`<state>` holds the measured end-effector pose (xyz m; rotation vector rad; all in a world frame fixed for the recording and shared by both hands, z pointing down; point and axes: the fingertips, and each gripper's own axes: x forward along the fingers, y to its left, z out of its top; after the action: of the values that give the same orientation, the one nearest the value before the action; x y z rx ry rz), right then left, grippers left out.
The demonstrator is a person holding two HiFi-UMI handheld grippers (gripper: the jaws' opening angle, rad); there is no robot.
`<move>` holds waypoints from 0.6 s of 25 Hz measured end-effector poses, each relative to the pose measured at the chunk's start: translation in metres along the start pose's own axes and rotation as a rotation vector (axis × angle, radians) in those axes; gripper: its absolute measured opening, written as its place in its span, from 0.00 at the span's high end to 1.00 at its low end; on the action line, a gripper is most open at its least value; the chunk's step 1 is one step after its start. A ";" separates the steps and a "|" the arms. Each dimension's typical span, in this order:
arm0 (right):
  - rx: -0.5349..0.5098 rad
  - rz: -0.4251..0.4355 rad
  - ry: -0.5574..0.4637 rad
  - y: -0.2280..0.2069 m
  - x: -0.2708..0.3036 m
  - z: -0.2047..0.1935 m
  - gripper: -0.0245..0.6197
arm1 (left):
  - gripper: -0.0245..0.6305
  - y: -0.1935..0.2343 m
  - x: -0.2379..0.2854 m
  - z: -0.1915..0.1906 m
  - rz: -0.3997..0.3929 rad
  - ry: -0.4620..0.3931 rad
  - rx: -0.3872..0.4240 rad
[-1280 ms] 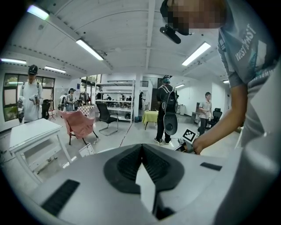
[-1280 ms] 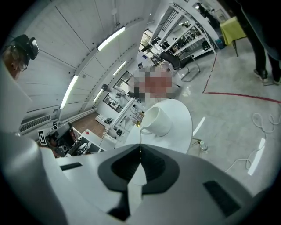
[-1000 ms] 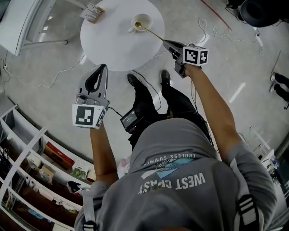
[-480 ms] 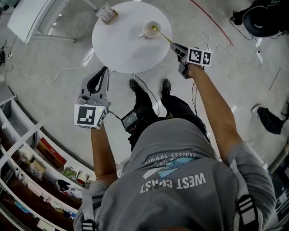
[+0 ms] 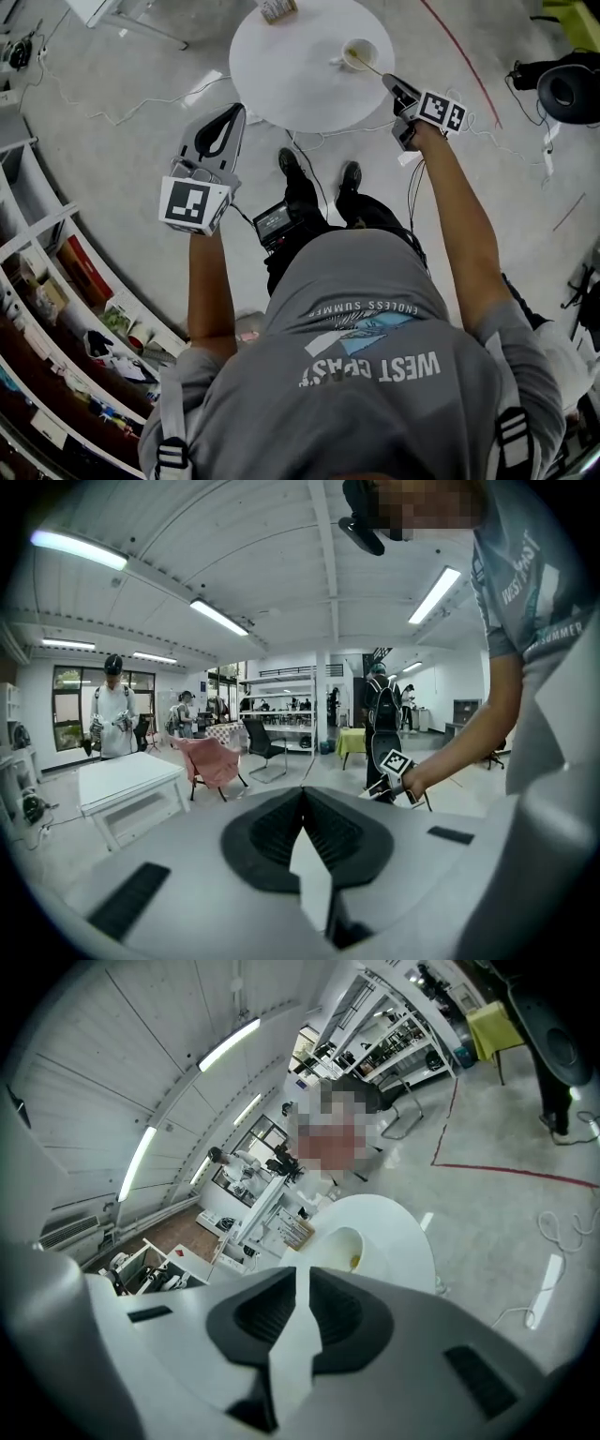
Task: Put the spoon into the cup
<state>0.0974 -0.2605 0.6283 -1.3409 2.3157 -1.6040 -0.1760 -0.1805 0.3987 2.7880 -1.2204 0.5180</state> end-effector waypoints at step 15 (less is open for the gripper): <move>-0.264 0.083 -0.138 0.110 -0.014 0.085 0.92 | 0.96 0.018 -0.031 0.034 0.055 -0.080 0.043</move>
<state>0.0759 -0.3047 0.4973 -1.3309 2.5270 -1.1750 -0.1988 -0.1772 0.3548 2.8436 -1.3208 0.4463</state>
